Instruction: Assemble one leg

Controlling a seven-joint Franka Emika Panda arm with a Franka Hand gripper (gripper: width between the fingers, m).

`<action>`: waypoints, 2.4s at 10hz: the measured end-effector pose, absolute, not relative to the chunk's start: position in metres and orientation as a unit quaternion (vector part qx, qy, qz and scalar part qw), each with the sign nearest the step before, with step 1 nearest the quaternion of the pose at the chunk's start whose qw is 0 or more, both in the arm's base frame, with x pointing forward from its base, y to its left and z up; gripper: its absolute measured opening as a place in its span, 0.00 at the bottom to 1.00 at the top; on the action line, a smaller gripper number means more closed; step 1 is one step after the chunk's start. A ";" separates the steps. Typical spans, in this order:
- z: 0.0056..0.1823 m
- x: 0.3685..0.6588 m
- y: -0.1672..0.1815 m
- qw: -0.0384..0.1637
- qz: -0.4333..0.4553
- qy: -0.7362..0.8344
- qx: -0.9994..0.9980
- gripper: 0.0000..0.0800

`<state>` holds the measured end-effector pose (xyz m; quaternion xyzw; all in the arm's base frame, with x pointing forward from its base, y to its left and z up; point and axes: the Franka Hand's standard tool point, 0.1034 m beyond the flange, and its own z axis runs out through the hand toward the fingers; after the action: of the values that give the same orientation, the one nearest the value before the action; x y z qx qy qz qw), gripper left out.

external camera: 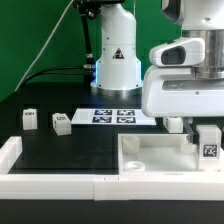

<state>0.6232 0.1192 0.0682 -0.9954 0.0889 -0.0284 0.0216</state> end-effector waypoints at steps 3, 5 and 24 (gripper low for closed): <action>0.068 0.624 0.119 0.032 -0.028 0.291 -0.956 0.36; 0.068 0.623 0.120 0.038 -0.023 0.411 -0.911 0.36; 0.068 0.626 0.119 0.056 -0.023 0.324 -0.944 0.81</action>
Offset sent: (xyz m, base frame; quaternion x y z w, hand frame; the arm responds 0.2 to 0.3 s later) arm -0.0051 -0.0027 0.0009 -0.0032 0.0119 0.3391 0.9407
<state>0.6259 0.1188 0.0678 -0.9442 0.3236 -0.0233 0.0561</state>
